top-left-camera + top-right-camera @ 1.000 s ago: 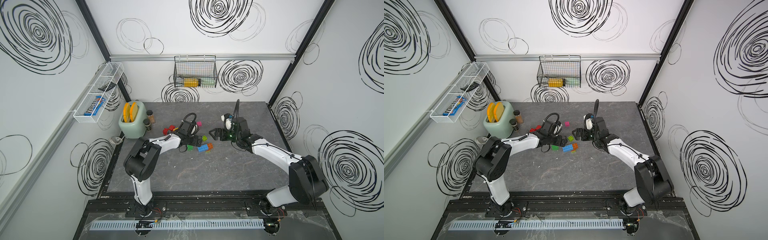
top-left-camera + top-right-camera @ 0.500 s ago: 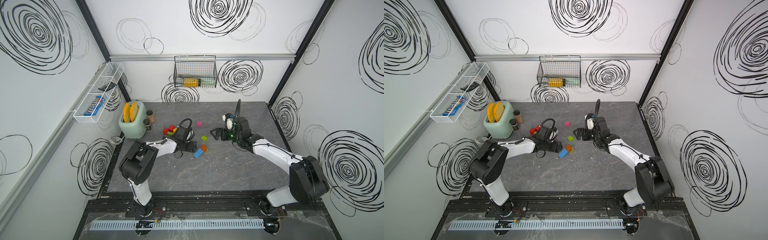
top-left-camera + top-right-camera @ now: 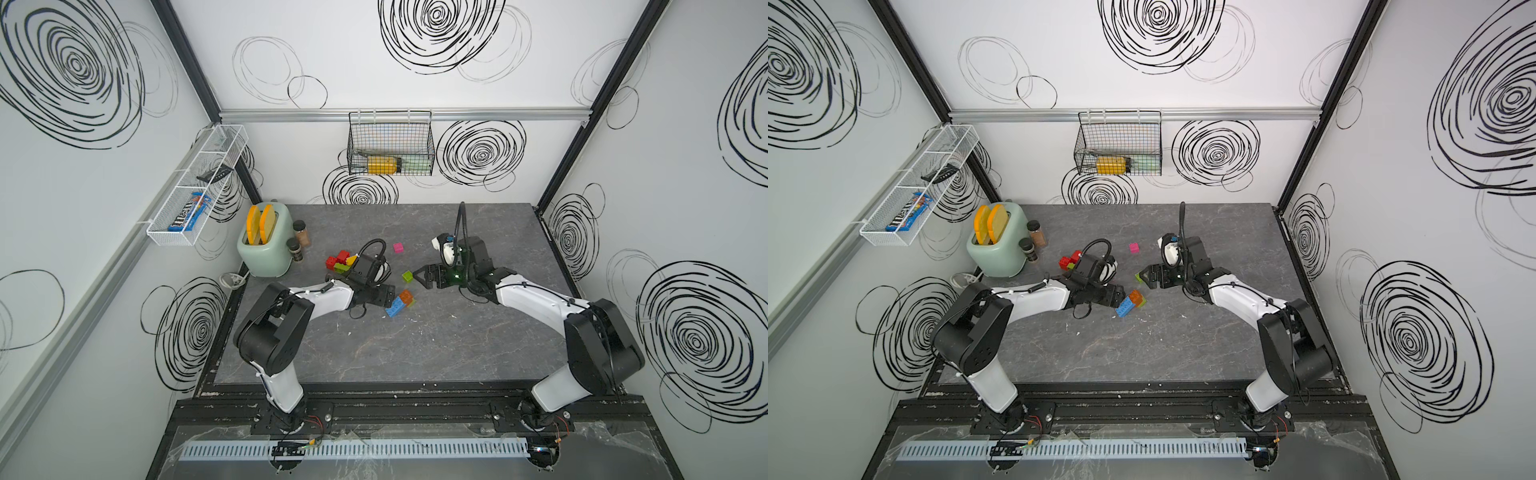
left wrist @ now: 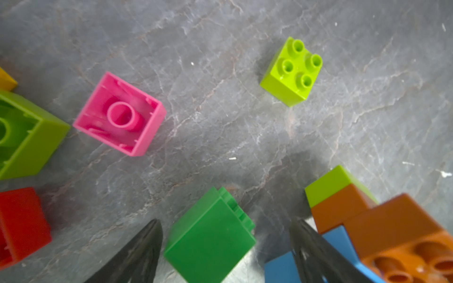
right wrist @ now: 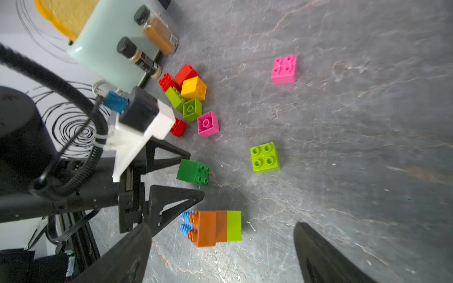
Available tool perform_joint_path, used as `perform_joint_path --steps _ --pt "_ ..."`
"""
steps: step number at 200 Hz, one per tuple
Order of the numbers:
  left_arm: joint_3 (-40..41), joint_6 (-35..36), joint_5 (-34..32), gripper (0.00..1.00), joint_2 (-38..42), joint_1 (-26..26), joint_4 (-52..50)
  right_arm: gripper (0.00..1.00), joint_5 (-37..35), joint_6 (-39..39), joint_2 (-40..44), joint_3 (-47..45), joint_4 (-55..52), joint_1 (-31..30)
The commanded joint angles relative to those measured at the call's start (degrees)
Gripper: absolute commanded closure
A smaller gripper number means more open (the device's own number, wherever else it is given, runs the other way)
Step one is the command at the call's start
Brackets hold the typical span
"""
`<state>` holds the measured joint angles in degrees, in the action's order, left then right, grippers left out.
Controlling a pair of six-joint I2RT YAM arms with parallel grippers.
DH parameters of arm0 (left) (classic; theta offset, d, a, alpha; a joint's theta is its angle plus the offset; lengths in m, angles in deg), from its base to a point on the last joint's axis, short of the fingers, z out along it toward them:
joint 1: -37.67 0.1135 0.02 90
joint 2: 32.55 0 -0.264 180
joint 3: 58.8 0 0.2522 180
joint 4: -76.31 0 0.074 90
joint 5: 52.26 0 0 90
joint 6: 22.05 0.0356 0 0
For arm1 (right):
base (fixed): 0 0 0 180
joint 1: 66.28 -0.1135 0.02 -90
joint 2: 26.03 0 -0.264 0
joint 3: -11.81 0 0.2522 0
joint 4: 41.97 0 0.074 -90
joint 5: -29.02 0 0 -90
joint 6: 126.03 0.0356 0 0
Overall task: Assemble the number 4 with lego
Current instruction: Adjust the lego brick at the center of the board.
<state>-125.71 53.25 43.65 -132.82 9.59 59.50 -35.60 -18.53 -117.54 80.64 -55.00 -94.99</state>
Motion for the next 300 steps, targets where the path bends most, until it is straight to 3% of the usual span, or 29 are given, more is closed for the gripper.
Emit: perform_joint_path --steps 1,37,100,168,300 --pt "-0.44 -1.27 -1.10 0.11 2.28 0.69 2.47 0.14 5.07 -2.58 -3.96 2.37 -3.27 -1.62" --pt "-0.33 -0.56 -2.25 0.11 2.36 1.62 1.39 0.24 11.28 -2.00 -10.13 4.98 -3.97 -2.63" --pt "-0.64 -0.90 -2.89 0.09 2.56 1.71 1.10 0.50 13.88 -0.97 -13.52 6.23 -4.29 -1.95" --pt "-1.24 -0.54 -2.95 0.08 2.53 1.71 0.28 0.64 20.48 1.71 -13.79 1.94 0.22 2.59" --pt "-1.96 -0.38 -0.64 0.06 4.09 2.76 0.54 0.67 19.52 4.04 -12.56 -1.21 2.54 6.32"
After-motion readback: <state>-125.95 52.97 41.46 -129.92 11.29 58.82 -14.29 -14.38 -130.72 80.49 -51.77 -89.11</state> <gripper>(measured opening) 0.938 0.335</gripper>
